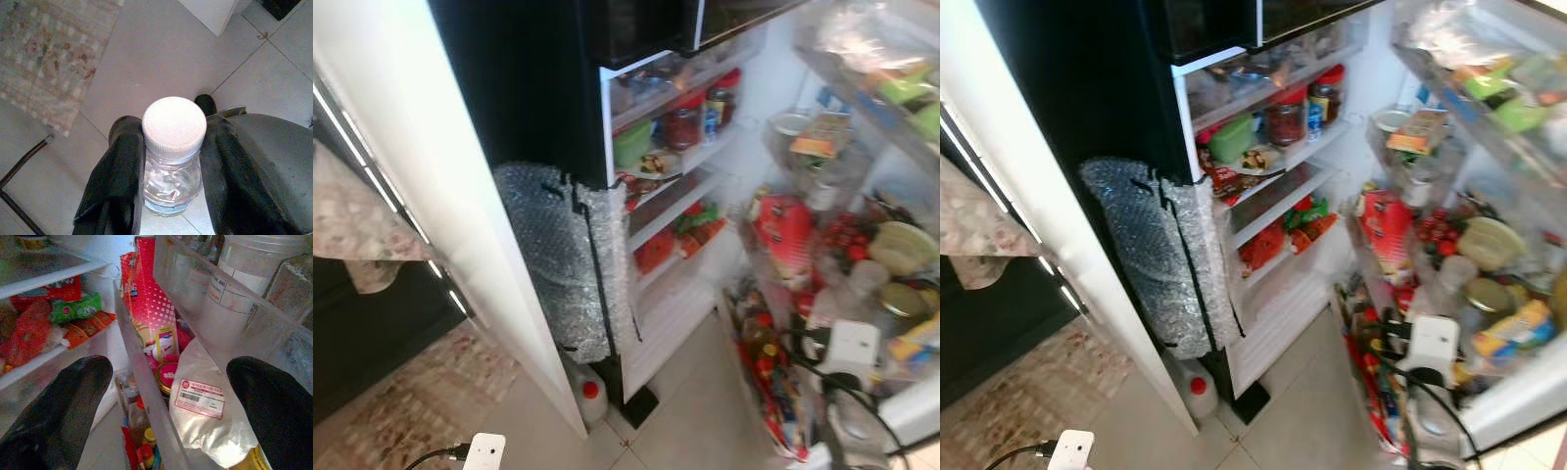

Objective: Restocking fridge

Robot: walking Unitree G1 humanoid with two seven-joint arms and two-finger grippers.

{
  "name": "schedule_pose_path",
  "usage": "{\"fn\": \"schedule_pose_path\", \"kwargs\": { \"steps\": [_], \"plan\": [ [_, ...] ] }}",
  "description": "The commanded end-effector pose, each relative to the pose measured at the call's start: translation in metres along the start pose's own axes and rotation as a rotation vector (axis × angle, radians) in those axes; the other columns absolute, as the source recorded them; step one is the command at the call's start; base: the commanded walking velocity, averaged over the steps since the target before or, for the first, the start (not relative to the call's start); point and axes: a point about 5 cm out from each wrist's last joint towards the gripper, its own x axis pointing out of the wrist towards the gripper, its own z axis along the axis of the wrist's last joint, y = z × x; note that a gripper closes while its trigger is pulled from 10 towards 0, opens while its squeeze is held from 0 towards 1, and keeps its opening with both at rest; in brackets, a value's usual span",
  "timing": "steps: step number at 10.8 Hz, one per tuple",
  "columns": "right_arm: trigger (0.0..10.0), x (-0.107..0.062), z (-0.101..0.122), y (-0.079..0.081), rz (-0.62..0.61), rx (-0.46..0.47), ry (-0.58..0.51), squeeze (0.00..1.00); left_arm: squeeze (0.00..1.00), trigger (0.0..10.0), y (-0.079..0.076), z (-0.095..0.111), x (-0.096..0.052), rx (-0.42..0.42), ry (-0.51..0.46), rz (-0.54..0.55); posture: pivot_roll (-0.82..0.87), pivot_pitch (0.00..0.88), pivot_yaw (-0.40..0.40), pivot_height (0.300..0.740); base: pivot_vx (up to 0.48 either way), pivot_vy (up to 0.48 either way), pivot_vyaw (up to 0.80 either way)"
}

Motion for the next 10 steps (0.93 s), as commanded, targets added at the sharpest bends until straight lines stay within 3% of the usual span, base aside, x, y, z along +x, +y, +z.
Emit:
{"fn": "schedule_pose_path", "kwargs": {
  "steps": [1, 3, 4, 5, 9, 10],
  "plan": [
    [10.0, -0.003, -0.006, -0.020, -0.088, 0.017, 0.036, 0.00, 0.00, 10.0, -0.002, 0.001, 0.000, 0.017, 0.007, 0.003, -0.11, 0.000, 0.047, 0.740, 0.000, 0.000, 0.00],
    [10.0, -0.006, -0.008, -0.040, -0.142, -0.010, 0.059, 0.00, 0.00, 10.0, -0.007, 0.005, 0.001, 0.019, 0.001, -0.002, -0.11, 0.000, 0.048, 0.740, 0.000, 0.000, 0.00],
    [10.0, -0.011, -0.010, -0.063, -0.187, -0.033, 0.082, 0.00, 0.00, 10.0, -0.006, 0.004, 0.001, 0.022, 0.002, -0.002, -0.12, 0.000, 0.049, 0.740, 0.000, 0.000, 0.00],
    [10.0, -0.013, -0.013, -0.072, -0.199, -0.041, 0.107, 0.00, 0.00, 10.0, -0.005, 0.004, 0.001, 0.023, 0.003, -0.001, -0.12, 0.000, 0.049, 0.740, 0.000, 0.000, 0.00],
    [10.0, -0.014, -0.024, -0.068, -0.139, -0.107, 0.210, 0.00, 0.00, 10.0, -0.003, 0.005, 0.001, 0.023, 0.000, 0.006, -0.12, 0.000, 0.057, 0.740, 0.000, 0.000, 0.00],
    [10.0, -0.014, -0.030, -0.060, -0.133, -0.039, 0.258, 0.00, 0.00, 10.0, -0.001, 0.005, 0.001, 0.025, 0.000, 0.010, -0.12, 0.000, 0.063, 0.740, 0.000, 0.000, 0.00]
  ]
}}
